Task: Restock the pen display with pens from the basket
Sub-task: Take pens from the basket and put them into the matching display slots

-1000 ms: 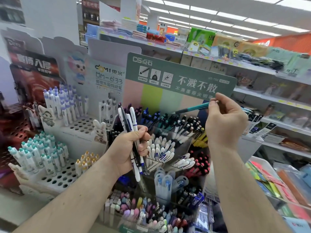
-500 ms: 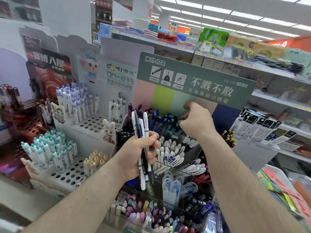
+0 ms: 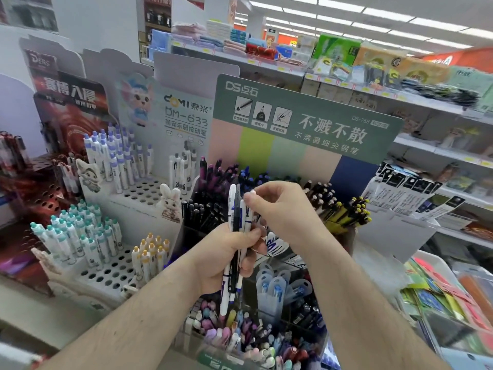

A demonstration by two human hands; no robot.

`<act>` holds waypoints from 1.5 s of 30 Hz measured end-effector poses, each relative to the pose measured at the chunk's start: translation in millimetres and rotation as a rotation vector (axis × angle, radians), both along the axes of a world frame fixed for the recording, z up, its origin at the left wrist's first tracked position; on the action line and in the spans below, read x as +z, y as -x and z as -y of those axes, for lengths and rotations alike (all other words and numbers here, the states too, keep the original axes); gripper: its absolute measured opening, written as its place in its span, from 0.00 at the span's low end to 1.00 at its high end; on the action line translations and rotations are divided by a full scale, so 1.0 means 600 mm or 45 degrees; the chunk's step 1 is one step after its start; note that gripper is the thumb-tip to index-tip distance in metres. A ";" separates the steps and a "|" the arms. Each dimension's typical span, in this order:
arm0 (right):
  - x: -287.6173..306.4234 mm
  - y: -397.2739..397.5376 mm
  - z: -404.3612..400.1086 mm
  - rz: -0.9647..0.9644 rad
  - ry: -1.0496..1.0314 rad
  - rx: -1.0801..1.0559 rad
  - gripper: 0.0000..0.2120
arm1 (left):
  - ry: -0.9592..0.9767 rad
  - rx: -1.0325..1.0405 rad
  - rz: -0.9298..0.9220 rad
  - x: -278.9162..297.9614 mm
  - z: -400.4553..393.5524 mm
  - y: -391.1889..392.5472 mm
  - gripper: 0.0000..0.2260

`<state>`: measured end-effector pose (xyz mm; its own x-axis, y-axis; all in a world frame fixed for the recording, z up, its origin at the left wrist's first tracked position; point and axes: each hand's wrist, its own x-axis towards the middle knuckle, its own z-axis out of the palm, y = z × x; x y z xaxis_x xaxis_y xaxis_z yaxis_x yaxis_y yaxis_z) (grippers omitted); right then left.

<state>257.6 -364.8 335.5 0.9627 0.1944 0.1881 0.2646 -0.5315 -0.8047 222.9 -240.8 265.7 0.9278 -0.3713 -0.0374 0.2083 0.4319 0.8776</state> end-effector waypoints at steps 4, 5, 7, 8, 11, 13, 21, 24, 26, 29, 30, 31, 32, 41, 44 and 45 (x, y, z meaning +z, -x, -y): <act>-0.010 0.012 0.023 0.101 -0.154 -0.098 0.08 | 0.051 0.021 -0.054 0.002 0.009 0.011 0.10; -0.010 0.017 0.030 0.144 -0.210 -0.146 0.09 | 0.086 0.034 -0.090 0.003 0.010 0.013 0.12; -0.010 0.024 0.049 0.201 -0.408 -0.291 0.10 | 0.121 0.093 -0.162 0.001 0.012 0.014 0.13; -0.011 0.026 0.060 0.214 -0.521 -0.377 0.10 | 0.107 0.124 -0.186 -0.002 0.011 0.015 0.12; -0.015 0.033 0.090 0.174 -0.795 -0.557 0.06 | 0.074 0.175 -0.210 -0.011 0.014 0.014 0.12; -0.026 0.039 0.104 0.072 -0.939 -0.620 0.04 | 0.145 0.180 -0.221 -0.013 0.022 0.013 0.13; -0.043 0.057 0.157 0.151 -1.165 -0.807 0.05 | 0.339 0.133 -0.196 -0.018 0.049 0.011 0.12; -0.039 0.054 0.177 0.436 -0.810 -0.860 0.07 | 0.299 0.142 -0.211 -0.026 0.048 0.013 0.11; -0.047 0.049 0.179 0.529 -0.498 -0.867 0.07 | 0.296 0.130 -0.219 -0.029 0.047 0.015 0.10; -0.065 0.043 0.167 0.511 -0.179 -0.820 0.04 | 0.271 0.112 -0.223 -0.030 0.045 0.019 0.11; -0.071 0.040 0.162 0.462 -0.125 -0.789 0.03 | 0.257 0.106 -0.218 -0.030 0.043 0.020 0.11; -0.078 0.037 0.156 0.399 -0.082 -0.750 0.02 | 0.242 0.100 -0.211 -0.029 0.042 0.021 0.11; -0.087 0.033 0.150 0.336 -0.035 -0.707 0.02 | 0.231 0.094 -0.204 -0.029 0.041 0.023 0.11; -0.101 0.015 0.129 0.206 0.573 -0.595 0.09 | 0.146 0.010 -0.144 -0.029 0.024 0.035 0.11; -0.066 0.047 0.100 0.184 0.237 -0.431 0.05 | 0.134 -0.114 -0.144 -0.031 0.018 0.039 0.08; -0.055 0.057 0.086 0.080 0.112 -0.291 0.03 | 0.144 -0.178 -0.145 -0.032 0.017 0.041 0.06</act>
